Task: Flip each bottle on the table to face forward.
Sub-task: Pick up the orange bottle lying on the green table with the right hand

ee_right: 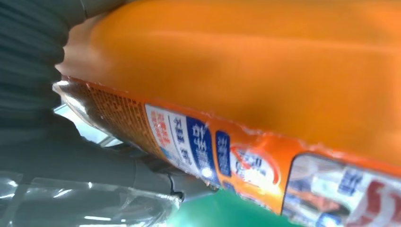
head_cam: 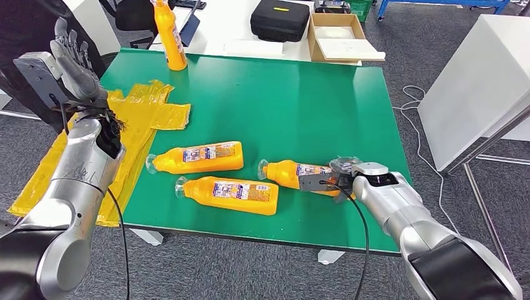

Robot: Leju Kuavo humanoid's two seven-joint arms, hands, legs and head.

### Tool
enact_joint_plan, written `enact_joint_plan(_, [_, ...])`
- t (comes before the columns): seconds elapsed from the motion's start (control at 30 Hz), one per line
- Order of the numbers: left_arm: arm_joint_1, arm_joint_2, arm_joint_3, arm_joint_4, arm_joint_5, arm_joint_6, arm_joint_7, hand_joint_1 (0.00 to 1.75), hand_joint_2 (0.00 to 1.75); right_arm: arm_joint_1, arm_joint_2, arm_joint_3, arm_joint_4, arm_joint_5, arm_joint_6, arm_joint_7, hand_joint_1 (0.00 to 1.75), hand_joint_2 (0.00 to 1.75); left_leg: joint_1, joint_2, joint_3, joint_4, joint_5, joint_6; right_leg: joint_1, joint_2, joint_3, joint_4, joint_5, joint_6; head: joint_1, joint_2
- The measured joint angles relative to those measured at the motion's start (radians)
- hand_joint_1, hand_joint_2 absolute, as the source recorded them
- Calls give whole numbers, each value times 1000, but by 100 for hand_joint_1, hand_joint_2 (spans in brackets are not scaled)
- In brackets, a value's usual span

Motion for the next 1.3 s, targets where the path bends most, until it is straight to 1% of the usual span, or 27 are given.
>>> enact_joint_plan(0.17, [14, 3, 13, 2, -3, -22, -2, 0, 0, -33, -7, -1, 0, -5, -19, -36, 175, 175, 0, 0, -2, 0, 0, 0, 0, 0, -1, 0, 0, 0, 0, 0])
enact_joint_plan(0.3, [30, 12, 26, 8, -4, -48, -2, 0, 175, -87, -17, -7, 0, -15, -47, -70, 175, 175, 0, 0, -2, 0, 0, 0, 0, 0, -2, 0, 0, 0, 0, 0])
enact_joint_plan(0.43, [53, 25, 39, 9, -3, -85, -2, 0, 175, -143, -34, -16, -8, -23, -82, -110, 175, 175, 0, 0, -3, 0, 0, 0, 0, 0, -3, 0, 0, 0, 0, 0])
enact_joint_plan(0.57, [82, 36, 55, 9, 16, -153, 7, 0, 175, -200, -61, -32, -29, -37, -120, -137, 175, 175, 0, 0, -4, 0, 0, 0, 0, 0, -3, 0, 0, 0, 0, 0])
enact_joint_plan(0.7, [108, 46, 65, 5, 42, -240, 27, 0, 175, -232, -79, -46, -49, -48, -161, -142, 175, 175, 0, 0, -4, 0, 0, 0, -1, 0, -3, 0, 0, 0, 0, 0])
enact_joint_plan(0.8, [139, 52, 67, -15, 51, -313, 43, 0, 175, -248, -81, -61, -65, -64, -207, -137, 175, 175, 0, 1, -4, 0, 0, 0, -1, 0, -4, 0, 1, 0, 0, 0])
enact_joint_plan(0.9, [168, 52, 67, -41, 53, -346, 56, 0, 175, -264, -77, -74, -77, -75, -225, -131, 175, 175, 0, 0, -4, 0, 0, 0, -1, 0, -4, 0, 1, 0, 0, 0])
enact_joint_plan(0.97, [184, 53, 68, -58, 57, -386, 72, 0, 175, -266, -71, -83, -84, -92, -247, -128, 175, 175, 0, 0, -5, 0, 0, 0, 0, 0, -4, 0, 1, 0, 0, 0])
enact_joint_plan(1.1, [228, 46, 63, -119, 69, -482, 119, 0, 175, -252, -36, -122, -103, -146, -344, -116, 175, 175, 0, 1, -5, 0, 0, 0, 0, 0, -5, 0, 1, 0, 0, 0])
enact_joint_plan(1.17, [247, 39, 57, -149, 82, -508, 139, 0, 175, -237, -17, -142, -112, -165, -382, -115, 175, 175, 0, 1, -5, 0, 0, 0, 0, 1, -6, 0, 1, 0, 0, 0])
enact_joint_plan(1.3, [273, 33, 43, -199, 131, -538, 173, 0, 175, -199, 27, -174, -134, -208, -427, -126, 175, 175, 0, 1, -5, 0, 0, 0, 0, 0, -6, 0, 1, 0, 0, 0])
